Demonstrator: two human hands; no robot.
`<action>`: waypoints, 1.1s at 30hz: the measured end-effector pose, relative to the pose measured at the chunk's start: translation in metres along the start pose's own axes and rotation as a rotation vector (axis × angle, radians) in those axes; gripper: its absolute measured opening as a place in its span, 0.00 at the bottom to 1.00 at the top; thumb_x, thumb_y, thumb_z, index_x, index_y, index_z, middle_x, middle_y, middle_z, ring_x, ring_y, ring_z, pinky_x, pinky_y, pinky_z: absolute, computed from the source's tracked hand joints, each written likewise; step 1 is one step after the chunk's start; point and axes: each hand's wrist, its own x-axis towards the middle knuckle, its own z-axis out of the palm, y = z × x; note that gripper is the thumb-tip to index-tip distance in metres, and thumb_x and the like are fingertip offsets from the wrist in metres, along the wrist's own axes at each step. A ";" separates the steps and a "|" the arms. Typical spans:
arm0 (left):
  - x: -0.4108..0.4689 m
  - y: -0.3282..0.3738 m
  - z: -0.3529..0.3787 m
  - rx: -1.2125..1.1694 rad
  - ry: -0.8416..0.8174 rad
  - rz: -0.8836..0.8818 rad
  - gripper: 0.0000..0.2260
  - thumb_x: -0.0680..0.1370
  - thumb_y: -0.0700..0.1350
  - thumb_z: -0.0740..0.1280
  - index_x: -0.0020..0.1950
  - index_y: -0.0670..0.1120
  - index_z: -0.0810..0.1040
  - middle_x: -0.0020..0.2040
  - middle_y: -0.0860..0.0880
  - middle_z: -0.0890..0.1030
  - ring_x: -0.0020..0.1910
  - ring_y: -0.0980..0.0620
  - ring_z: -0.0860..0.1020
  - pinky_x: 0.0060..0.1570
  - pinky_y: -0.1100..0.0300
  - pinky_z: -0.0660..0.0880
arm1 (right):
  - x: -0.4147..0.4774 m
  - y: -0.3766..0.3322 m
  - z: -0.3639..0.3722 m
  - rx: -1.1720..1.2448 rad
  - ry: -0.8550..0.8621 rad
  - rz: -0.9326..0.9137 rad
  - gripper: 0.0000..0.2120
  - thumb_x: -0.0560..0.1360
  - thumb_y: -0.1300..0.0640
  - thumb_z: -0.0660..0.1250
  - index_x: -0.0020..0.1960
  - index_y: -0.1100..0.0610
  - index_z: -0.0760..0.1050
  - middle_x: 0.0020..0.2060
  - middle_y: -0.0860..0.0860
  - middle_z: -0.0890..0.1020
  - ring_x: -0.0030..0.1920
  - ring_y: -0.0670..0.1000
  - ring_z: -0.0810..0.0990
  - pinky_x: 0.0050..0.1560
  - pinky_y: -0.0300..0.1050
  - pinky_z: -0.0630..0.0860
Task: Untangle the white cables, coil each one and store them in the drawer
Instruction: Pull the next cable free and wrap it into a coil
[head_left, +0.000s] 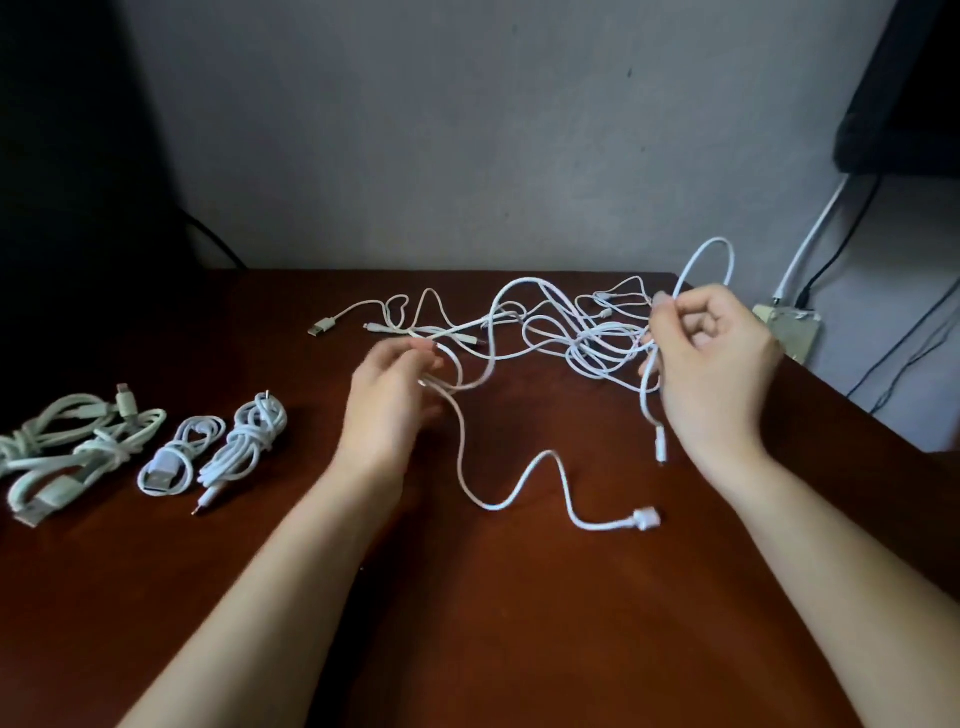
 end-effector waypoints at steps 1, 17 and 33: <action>-0.002 -0.003 0.003 0.168 0.074 0.205 0.06 0.78 0.41 0.62 0.46 0.50 0.76 0.44 0.51 0.79 0.48 0.48 0.79 0.50 0.54 0.73 | 0.000 -0.001 0.000 -0.006 -0.002 -0.005 0.11 0.72 0.49 0.63 0.32 0.49 0.69 0.22 0.43 0.77 0.23 0.42 0.77 0.34 0.46 0.72; -0.037 -0.008 0.031 0.598 -0.391 0.680 0.13 0.73 0.59 0.63 0.40 0.52 0.80 0.43 0.58 0.78 0.50 0.57 0.75 0.56 0.61 0.68 | -0.017 -0.014 0.008 -0.029 -0.146 -0.057 0.13 0.76 0.57 0.68 0.34 0.57 0.71 0.23 0.45 0.78 0.26 0.43 0.81 0.31 0.38 0.73; -0.025 0.010 0.020 -0.245 -0.276 0.234 0.13 0.76 0.44 0.62 0.33 0.48 0.80 0.47 0.50 0.85 0.54 0.50 0.81 0.61 0.54 0.71 | -0.026 -0.021 0.005 -0.122 -0.262 -0.269 0.16 0.79 0.53 0.60 0.38 0.61 0.76 0.27 0.52 0.79 0.24 0.45 0.78 0.29 0.46 0.72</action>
